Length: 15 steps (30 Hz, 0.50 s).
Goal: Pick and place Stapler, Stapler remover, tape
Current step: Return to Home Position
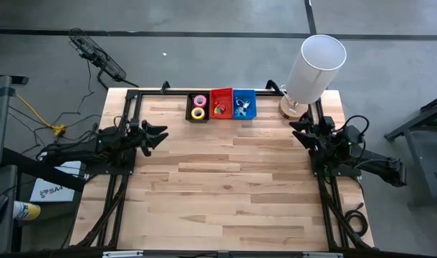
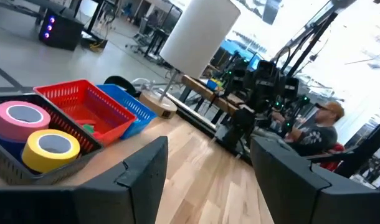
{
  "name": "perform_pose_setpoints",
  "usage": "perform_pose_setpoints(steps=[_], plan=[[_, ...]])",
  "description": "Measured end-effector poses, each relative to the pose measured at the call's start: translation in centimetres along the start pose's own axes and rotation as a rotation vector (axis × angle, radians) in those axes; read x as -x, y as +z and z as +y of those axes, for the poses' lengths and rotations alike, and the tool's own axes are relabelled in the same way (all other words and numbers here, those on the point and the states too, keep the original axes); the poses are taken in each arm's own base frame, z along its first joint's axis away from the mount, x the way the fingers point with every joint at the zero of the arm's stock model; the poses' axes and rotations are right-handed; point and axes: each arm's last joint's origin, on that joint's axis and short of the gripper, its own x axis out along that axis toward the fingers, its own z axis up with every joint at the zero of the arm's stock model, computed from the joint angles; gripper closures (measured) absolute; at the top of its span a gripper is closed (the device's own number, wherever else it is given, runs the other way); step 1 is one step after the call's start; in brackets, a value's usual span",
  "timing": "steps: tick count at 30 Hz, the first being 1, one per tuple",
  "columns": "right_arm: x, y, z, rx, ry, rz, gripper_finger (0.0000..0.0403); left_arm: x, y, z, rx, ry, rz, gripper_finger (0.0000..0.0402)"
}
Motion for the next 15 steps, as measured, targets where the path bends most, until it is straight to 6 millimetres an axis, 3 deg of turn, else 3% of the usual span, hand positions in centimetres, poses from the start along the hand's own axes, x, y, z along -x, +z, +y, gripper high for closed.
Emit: perform_pose_setpoints(steps=[6,15], plan=[[0.0,-0.6,-0.4,-0.006,-0.038,0.062,0.0194,-0.2,-1.6,0.9,-0.006,0.020,0.044,0.0176],[0.2,-1.9,-1.1,0.053,-0.114,0.195,0.0194,-0.3,-2.0,1.1,-0.018,0.036,0.062,0.0176]])
